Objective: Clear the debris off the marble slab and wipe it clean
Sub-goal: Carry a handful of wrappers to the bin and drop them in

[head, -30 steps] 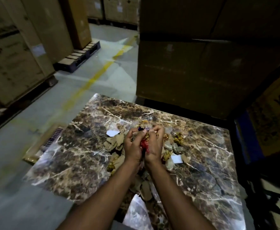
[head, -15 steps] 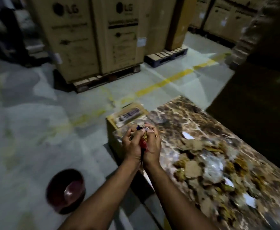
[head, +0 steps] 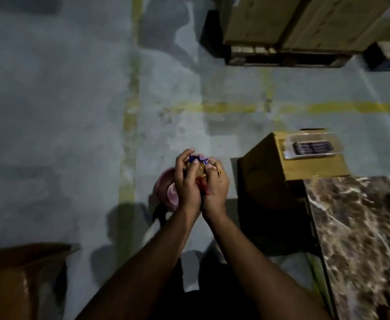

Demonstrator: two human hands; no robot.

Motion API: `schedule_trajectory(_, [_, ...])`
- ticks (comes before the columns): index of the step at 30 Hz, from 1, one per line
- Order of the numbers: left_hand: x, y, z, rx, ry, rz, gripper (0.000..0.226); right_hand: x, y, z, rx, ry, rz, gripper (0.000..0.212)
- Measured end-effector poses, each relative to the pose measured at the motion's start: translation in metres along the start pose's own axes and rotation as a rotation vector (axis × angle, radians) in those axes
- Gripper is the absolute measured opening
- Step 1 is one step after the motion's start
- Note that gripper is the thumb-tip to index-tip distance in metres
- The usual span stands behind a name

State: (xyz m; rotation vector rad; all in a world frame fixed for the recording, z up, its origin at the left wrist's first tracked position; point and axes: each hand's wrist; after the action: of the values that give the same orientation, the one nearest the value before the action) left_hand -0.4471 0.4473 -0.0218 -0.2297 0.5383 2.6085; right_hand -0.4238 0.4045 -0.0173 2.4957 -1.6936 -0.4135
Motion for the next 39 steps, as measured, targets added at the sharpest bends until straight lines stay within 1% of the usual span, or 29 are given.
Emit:
schedule_trajectory(3, [0.022,-0.042,-0.034,0.070,-0.017,0.137,0.030,-0.017,-0.031,0.051,-0.037,0.078,-0.046,0.029])
schedule_trajectory(6, [0.042,-0.081,-0.083,0.129,-0.071,0.262,0.029,-0.025,-0.065,0.112,-0.083,0.143,-0.096,0.024])
schedule_trajectory(8, [0.055,-0.111,-0.126,0.147,-0.128,0.341,0.027,-0.026,-0.090,0.162,-0.113,0.127,-0.123,0.021])
schedule_trajectory(10, [0.068,-0.140,-0.174,0.179,-0.149,0.339,0.028,-0.023,-0.113,0.214,-0.166,0.120,-0.141,0.022])
schedule_trajectory(12, [0.081,-0.169,-0.235,0.206,-0.146,0.356,0.036,-0.014,-0.137,0.273,-0.200,0.126,-0.145,0.025])
schedule_trajectory(14, [0.094,-0.193,-0.288,0.214,-0.190,0.379,0.034,-0.002,-0.160,0.329,-0.241,0.147,-0.158,0.025])
schedule_trajectory(17, [0.116,-0.230,-0.365,0.218,-0.228,0.367,0.030,0.019,-0.196,0.413,-0.331,0.185,-0.223,0.021])
schedule_trajectory(19, [0.132,-0.254,-0.411,0.251,-0.247,0.366,0.038,0.028,-0.217,0.465,-0.379,0.208,-0.241,0.021])
schedule_trajectory(22, [0.154,-0.289,-0.482,0.327,-0.297,0.308,0.045,0.035,-0.244,0.541,-0.434,0.257,-0.255,0.022])
schedule_trajectory(23, [0.159,-0.299,-0.500,0.368,-0.317,0.287,0.044,0.038,-0.251,0.561,-0.452,0.279,-0.257,0.022])
schedule_trajectory(25, [0.165,-0.315,-0.528,0.431,-0.323,0.230,0.034,0.043,-0.261,0.591,-0.482,0.334,-0.263,0.024])
schedule_trajectory(26, [0.168,-0.322,-0.541,0.467,-0.315,0.214,0.033,0.046,-0.266,0.604,-0.509,0.369,-0.272,0.026])
schedule_trajectory(28, [0.174,-0.331,-0.560,0.568,-0.326,0.196,0.046,0.051,-0.275,0.622,-0.571,0.453,-0.311,0.038])
schedule_trajectory(29, [0.176,-0.334,-0.565,0.596,-0.333,0.205,0.051,0.053,-0.278,0.627,-0.586,0.522,-0.331,0.047])
schedule_trajectory(31, [0.182,-0.336,-0.569,0.613,-0.328,0.255,0.055,0.057,-0.284,0.630,-0.597,0.674,-0.341,0.065])
schedule_trajectory(32, [0.184,-0.336,-0.566,0.622,-0.324,0.287,0.055,0.058,-0.286,0.626,-0.614,0.723,-0.329,0.069])
schedule_trajectory(34, [0.185,-0.333,-0.552,0.641,-0.308,0.321,0.056,0.062,-0.287,0.613,-0.650,0.770,-0.309,0.061])
schedule_trajectory(36, [0.183,-0.321,-0.525,0.650,-0.309,0.312,0.062,0.063,-0.282,0.586,-0.649,0.779,-0.331,0.051])
schedule_trajectory(39, [0.182,-0.300,-0.485,0.641,-0.378,0.305,0.084,0.060,-0.263,0.535,-0.619,0.768,-0.353,0.041])
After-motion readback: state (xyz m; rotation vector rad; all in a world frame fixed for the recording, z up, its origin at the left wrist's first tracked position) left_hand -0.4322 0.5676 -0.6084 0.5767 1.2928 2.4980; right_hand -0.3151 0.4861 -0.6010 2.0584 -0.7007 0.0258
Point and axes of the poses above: each hand's wrist, its own y-axis away from the middle knuckle, its own x-axis out of the back of the hand, z = x × y, and after that the axes turned 2 degrees about -y, right-handed
